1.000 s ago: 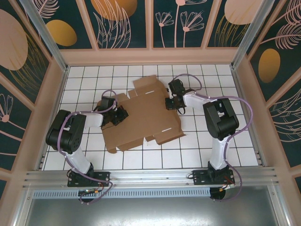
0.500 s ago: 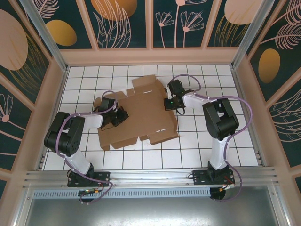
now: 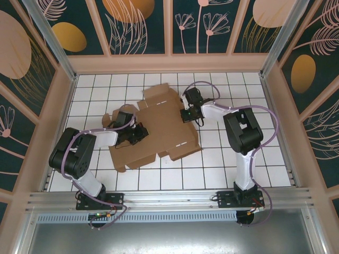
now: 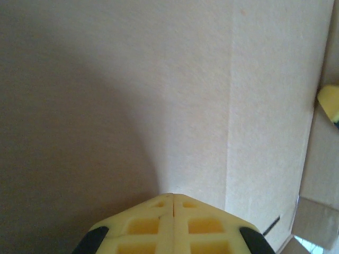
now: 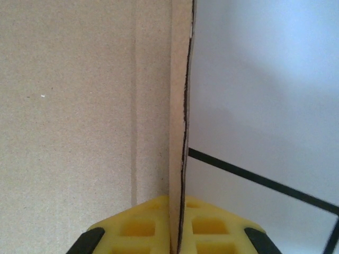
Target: Fold the paper box
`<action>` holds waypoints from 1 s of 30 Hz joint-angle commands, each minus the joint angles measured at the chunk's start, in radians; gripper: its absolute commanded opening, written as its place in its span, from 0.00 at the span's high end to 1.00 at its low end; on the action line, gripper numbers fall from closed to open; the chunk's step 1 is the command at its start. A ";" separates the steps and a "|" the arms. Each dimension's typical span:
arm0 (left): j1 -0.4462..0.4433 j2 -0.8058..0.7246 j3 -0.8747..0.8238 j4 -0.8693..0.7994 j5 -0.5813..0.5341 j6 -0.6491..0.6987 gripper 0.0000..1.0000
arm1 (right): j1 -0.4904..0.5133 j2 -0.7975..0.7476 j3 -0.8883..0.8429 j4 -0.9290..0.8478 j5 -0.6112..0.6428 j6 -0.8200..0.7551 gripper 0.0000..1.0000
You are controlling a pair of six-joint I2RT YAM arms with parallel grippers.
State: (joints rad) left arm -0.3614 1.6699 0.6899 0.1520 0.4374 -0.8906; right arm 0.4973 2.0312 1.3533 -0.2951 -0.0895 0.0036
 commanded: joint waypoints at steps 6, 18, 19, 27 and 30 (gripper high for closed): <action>-0.035 -0.030 0.003 -0.054 0.060 0.040 1.00 | 0.035 0.123 0.132 -0.039 -0.009 -0.064 0.80; -0.039 -0.053 0.018 -0.077 0.068 0.058 1.00 | 0.015 0.066 0.102 0.057 -0.047 0.002 0.64; -0.038 -0.056 0.036 -0.087 0.060 0.062 1.00 | 0.007 0.054 0.098 0.062 -0.059 0.020 0.61; -0.037 -0.061 0.203 -0.244 0.000 0.120 1.00 | -0.078 0.004 0.010 0.083 -0.157 0.089 0.49; -0.028 -0.097 0.214 -0.315 -0.071 0.170 1.00 | -0.085 -0.069 -0.058 0.132 -0.075 0.127 0.47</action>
State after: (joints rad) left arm -0.3946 1.6180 0.8867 -0.0425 0.4339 -0.7883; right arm 0.4152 2.0571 1.3537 -0.2050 -0.2058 0.0795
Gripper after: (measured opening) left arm 0.059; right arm 0.524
